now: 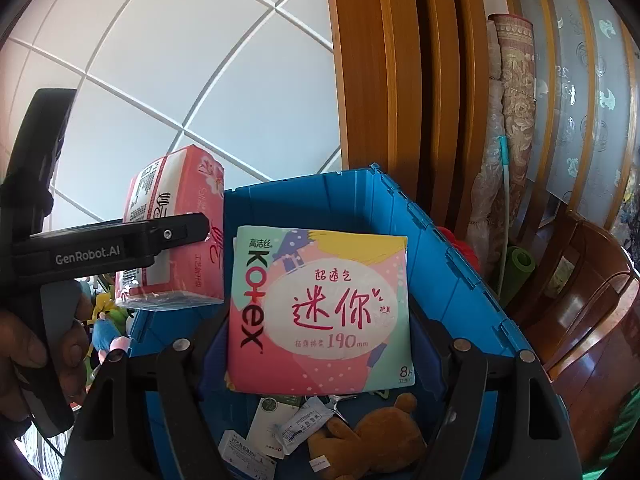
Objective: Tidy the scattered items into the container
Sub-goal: 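Open both tools to drop the packs into the crate, then move both tools back over the items on the bed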
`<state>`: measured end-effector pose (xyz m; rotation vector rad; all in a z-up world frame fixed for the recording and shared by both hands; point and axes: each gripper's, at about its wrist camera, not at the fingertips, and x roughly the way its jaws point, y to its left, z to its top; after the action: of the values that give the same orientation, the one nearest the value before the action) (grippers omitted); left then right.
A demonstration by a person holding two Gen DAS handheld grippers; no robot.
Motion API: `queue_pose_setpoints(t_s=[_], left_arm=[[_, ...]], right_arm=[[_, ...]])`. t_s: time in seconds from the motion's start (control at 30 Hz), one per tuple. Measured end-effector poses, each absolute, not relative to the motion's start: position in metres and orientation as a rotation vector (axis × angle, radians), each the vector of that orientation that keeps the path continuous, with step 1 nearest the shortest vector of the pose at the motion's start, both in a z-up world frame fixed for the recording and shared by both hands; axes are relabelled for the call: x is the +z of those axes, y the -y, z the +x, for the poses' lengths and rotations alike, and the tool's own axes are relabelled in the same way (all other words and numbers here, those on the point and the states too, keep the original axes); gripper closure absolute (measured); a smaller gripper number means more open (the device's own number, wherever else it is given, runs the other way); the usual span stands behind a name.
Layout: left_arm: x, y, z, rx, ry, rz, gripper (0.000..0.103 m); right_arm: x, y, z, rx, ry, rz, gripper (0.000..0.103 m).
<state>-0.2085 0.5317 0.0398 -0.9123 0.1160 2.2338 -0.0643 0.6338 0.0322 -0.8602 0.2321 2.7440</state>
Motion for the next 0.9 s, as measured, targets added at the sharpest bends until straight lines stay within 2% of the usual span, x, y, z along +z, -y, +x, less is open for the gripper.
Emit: queue_pose_setpoints(t_s=[0.1,0.17,0.23,0.3,0.63,0.9], left_arm=[[0.039,-0.538,-0.215,2.200,-0.093,-0.905,0.005],[0.038,-0.540,-0.219,2.171,-0.076,-0.910,0.002],[0.037,-0.538,-0.221,2.159,-0.041,-0.915,0.001],[0.036,-0.534,-0.220,2.154,-0.037,-0.919,0.001],[0.027,-0.511,-0.202,2.134,-0.016,-0.960,0.001],[0.028,-0.456,-0.195,2.221,0.071,-0.961,0.001]], right_arm=[[0.032,-0.636,-0.068,2.726,-0.207,-0.848,0.027],[0.032,-0.639,-0.072,2.713,-0.206,-0.842,0.023],[0.033,-0.639,-0.070,2.716,-0.212,-0.819,0.011],[0.034,-0.638,-0.071,2.720,-0.212,-0.814,0.006],[0.035,-0.629,-0.069,2.751,-0.220,-0.828,0.006],[0.042,-0.600,-0.068,2.815,-0.184,-0.823,0.006]])
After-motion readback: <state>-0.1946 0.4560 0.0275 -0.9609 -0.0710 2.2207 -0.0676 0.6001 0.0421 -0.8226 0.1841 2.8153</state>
